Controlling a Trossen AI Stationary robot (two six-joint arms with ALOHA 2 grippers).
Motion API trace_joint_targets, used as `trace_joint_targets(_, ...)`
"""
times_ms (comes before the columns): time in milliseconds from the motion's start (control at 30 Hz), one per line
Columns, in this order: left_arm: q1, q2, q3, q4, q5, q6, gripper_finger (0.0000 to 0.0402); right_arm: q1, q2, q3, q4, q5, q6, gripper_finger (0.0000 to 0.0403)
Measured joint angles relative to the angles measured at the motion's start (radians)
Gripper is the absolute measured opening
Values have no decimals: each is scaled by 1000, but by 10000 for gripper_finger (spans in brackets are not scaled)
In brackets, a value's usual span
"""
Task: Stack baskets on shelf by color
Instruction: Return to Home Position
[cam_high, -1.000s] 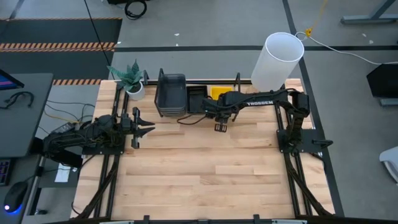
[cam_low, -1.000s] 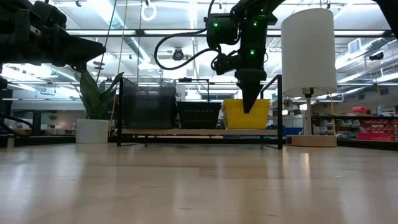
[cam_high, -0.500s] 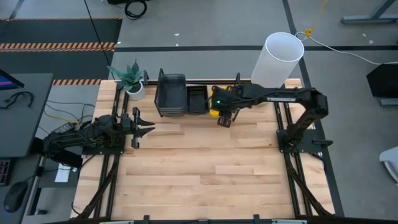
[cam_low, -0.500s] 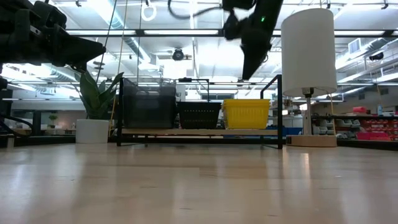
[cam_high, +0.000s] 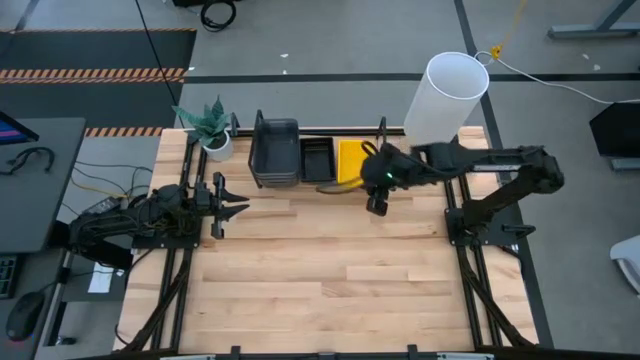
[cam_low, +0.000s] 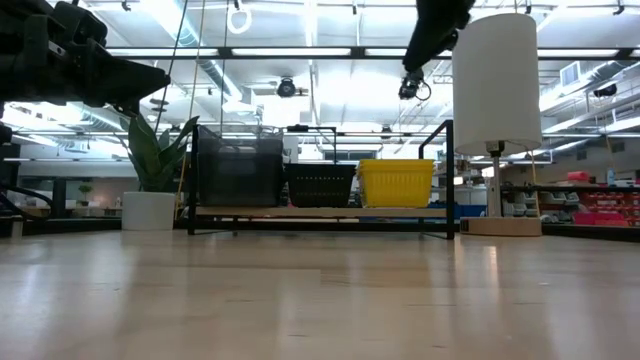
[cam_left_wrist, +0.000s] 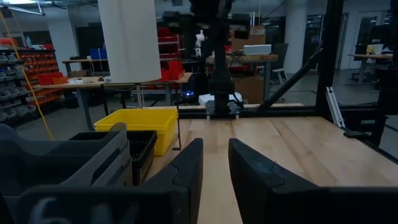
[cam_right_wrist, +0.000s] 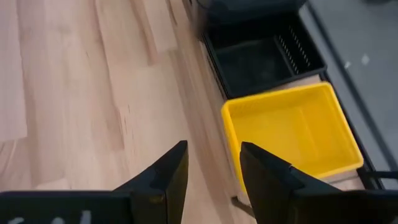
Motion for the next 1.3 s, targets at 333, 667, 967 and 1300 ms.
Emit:
trace_joint_targets(333, 0, 0, 0, 0, 0, 0, 88, 107, -269, -483, 382, 60, 79, 151)
trace_joint_targets(667, 0, 0, 0, 0, 0, 0, 81, 146, -544, -861, 798, 65, 74, 149)
trace_joint_targets(967, 0, 0, 0, 0, 0, 0, 89, 169, -717, -1084, 1016, 59, 3, 149)
trace_joint_targets(1300, 0, 0, 0, 0, 0, 0, 80, 169, -818, -1216, 1106, 53, 33, 149)
